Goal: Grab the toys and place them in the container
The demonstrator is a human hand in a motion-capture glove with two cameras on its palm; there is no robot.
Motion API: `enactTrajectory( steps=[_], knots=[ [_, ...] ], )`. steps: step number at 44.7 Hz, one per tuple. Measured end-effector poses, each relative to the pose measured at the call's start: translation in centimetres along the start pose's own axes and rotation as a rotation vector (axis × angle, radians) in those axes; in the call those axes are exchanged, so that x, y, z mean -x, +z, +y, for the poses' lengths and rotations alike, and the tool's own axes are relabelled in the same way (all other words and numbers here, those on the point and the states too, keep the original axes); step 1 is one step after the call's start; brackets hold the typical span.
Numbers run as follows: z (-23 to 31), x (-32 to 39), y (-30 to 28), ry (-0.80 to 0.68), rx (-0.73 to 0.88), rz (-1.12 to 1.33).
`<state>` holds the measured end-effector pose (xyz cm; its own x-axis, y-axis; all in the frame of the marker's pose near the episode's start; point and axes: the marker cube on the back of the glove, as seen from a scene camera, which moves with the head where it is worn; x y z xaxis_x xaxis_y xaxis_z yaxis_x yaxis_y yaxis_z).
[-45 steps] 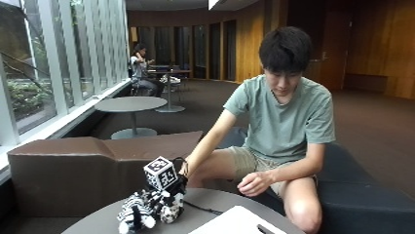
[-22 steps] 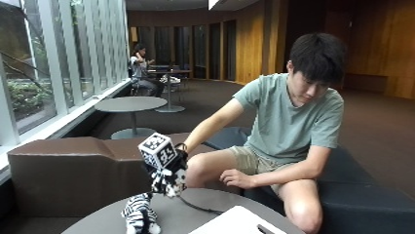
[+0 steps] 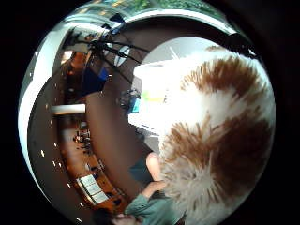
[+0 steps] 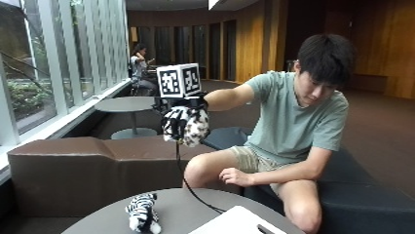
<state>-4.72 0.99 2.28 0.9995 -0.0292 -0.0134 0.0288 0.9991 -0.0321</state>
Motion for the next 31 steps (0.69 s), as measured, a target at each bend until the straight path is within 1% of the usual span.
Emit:
enactTrajectory(
  steps=[4, 9, 16, 22, 25, 27, 31],
  knots=[
    [-0.5, 4.3, -1.5, -0.046, -0.039, -0.022],
    [-0.5, 9.5, -2.2, -0.108, -0.049, -0.056],
    [-1.2, 17.8, -1.1, -0.174, -0.058, -0.049],
    [-1.7, 22.5, 0.5, -0.200, -0.060, -0.097],
    [-2.1, 23.9, 2.2, -0.167, -0.015, -0.058],
    [-2.3, 24.5, 3.7, -0.145, 0.049, 0.009],
    [-2.0, 24.5, 6.2, -0.177, 0.161, 0.113]
  ],
)
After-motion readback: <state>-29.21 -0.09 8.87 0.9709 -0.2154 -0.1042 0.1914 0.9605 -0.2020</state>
